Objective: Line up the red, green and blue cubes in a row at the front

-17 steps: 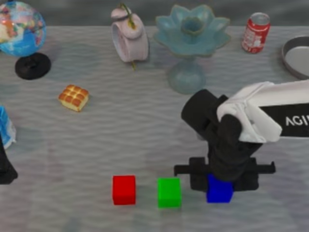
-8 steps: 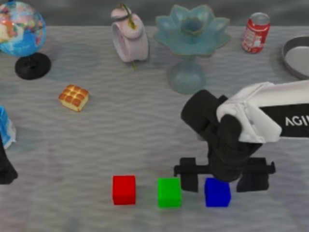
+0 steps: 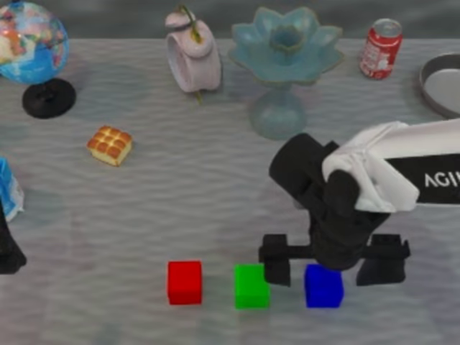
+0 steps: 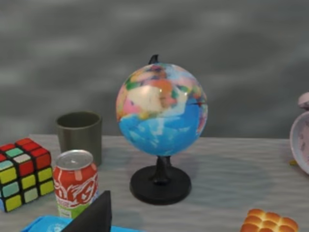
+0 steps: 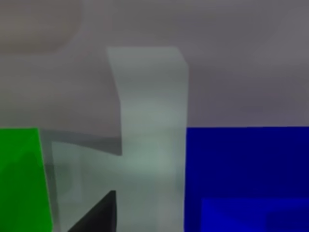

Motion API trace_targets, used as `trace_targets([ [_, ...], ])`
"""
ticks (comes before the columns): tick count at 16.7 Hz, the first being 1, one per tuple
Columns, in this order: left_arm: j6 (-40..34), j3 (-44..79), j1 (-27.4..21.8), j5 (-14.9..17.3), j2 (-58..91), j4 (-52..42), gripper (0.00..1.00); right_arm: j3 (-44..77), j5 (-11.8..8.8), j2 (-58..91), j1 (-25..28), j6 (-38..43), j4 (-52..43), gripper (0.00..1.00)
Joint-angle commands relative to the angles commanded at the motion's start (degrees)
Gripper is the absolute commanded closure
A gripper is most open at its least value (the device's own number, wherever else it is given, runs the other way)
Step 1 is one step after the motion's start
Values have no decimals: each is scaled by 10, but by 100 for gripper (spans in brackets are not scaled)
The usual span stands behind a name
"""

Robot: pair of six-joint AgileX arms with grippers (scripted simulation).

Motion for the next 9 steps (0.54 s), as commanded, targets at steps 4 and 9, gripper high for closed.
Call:
trace_targets([
  [4,0,0,0,0,0,0,0,36,0,-28,5,1,-68,0],
  [9,0,0,0,0,0,0,0,80,0,-70,7,0,-151,0],
])
